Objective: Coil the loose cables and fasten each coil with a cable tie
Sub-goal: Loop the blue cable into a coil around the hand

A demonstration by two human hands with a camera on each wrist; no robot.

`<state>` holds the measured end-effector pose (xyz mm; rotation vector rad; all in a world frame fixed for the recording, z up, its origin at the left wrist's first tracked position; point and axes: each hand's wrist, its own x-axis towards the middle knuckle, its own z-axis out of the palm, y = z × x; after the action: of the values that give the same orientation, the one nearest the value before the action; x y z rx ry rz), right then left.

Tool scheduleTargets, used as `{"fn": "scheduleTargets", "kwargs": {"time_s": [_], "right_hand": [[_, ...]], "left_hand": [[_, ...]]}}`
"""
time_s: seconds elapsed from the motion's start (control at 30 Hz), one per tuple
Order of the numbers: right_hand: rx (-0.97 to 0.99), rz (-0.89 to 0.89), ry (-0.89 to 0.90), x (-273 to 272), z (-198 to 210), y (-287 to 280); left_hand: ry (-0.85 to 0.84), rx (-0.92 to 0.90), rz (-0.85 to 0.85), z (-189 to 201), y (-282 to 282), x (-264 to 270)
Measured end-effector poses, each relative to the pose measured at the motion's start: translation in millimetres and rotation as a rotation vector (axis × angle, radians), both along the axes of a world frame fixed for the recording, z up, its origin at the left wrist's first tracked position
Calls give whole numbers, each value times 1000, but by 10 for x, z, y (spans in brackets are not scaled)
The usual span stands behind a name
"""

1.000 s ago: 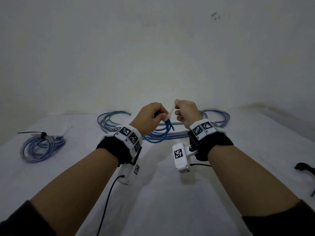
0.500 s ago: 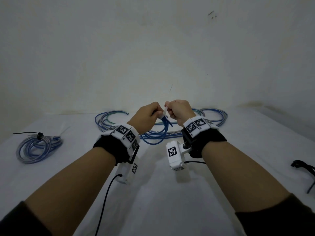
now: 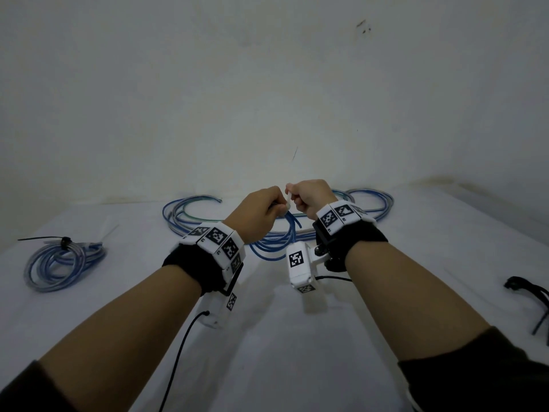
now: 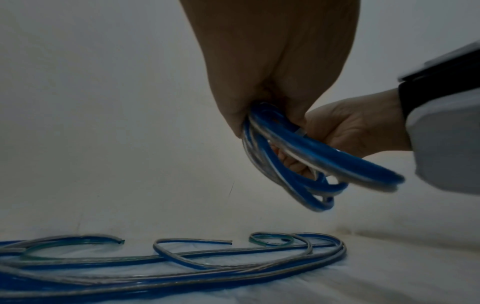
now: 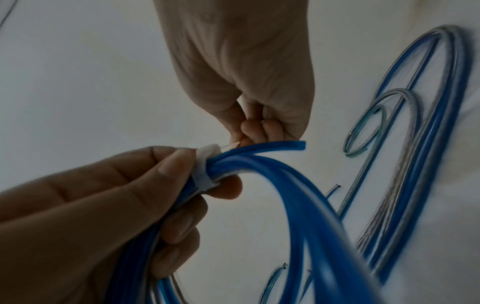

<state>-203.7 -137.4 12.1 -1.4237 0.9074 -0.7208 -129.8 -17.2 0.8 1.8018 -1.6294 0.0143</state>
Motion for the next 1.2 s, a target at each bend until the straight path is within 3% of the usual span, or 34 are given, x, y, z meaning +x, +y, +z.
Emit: {"fn": "scheduleTargets", "kwargs": {"time_s": [0.2,0.3,0.4,0.5,0.63,0.73,0.87,1.0,1.07,1.2], "right_hand": [[-217,1,-93,-31,-13,83],[-303,6,-70,-46,46,191],[-299,183,-62,-21,53,368],[-255,296,-98,68,20,549],[-287,287,-119,187,7,681],[-229,289,-153,234,12,731],[-170,387,-151,301,35,865],[-175,406,-131,465,43,1033],[-140,445,-155,551,53,1132],[26,500,-263,736,69,1317]], "left_hand": [[62,-56,134,-23,-24,84],[230,-186,291,-16,-13,209],[404,-270,387,-8,2,289],[592,-292,397,6,6,302],[801,-283,299,34,99,321],[753,-236,244,43,250,405],[467,-241,286,78,451,529],[97,-237,438,82,698,752],[120,-194,440,65,845,893],[330,-205,366,72,1169,1068]]}}
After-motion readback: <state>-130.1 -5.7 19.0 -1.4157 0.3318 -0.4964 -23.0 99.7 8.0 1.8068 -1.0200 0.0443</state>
